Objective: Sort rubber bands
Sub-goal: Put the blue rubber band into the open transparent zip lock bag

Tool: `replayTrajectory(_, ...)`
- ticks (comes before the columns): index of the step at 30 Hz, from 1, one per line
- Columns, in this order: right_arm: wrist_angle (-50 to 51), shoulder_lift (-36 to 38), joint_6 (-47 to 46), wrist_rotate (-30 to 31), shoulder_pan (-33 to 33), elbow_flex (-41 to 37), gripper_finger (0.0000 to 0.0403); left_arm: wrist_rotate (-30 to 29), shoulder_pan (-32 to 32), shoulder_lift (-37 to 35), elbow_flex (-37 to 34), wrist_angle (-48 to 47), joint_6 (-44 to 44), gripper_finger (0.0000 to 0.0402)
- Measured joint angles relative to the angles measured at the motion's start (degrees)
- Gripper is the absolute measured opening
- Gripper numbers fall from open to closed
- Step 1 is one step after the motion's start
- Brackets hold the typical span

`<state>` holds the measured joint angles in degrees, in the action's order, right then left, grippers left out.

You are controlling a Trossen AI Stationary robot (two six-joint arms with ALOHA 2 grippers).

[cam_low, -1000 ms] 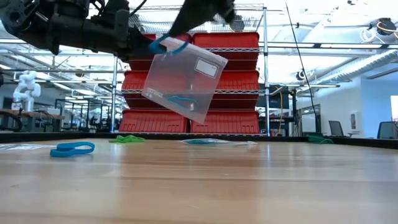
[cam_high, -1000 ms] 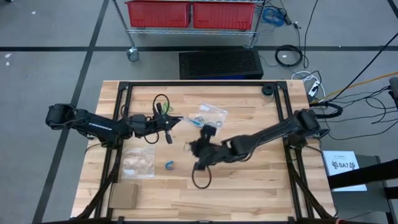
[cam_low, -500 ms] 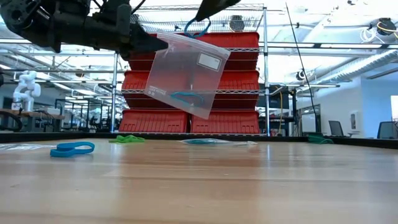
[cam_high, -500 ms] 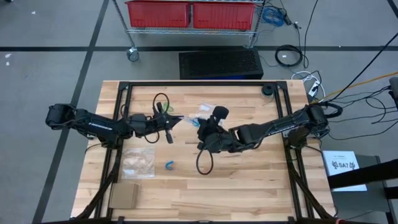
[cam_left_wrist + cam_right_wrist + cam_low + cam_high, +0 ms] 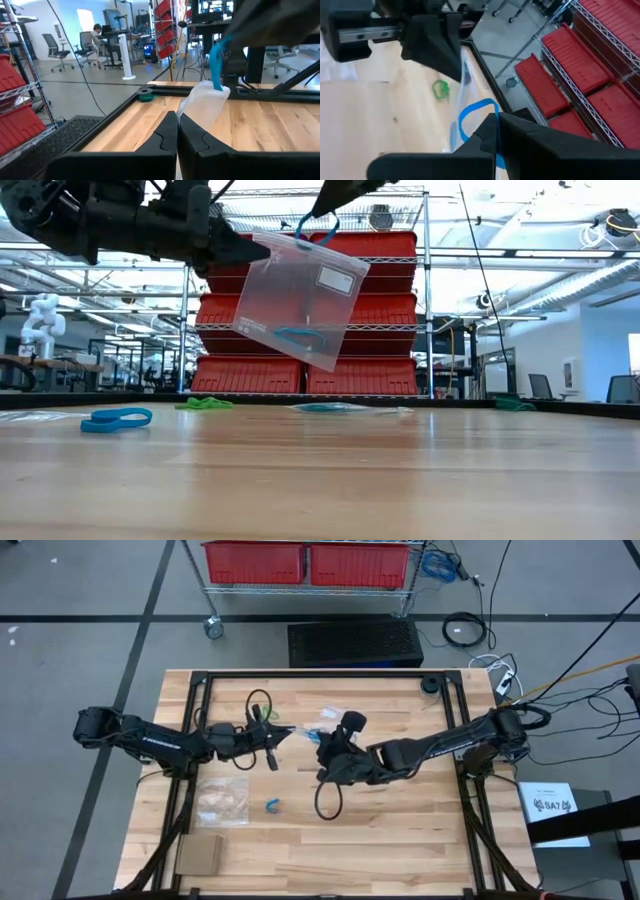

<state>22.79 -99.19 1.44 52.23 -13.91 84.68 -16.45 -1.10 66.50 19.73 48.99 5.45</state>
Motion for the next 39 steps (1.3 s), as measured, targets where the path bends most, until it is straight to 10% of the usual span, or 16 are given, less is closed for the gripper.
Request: replayTrajectory(39,-1.3,-3.8,-5.3,-18.5,7.7,-0.1,0.0017,1.7,0.0,0.0,0.4,0.0,-2.1,0.0000)
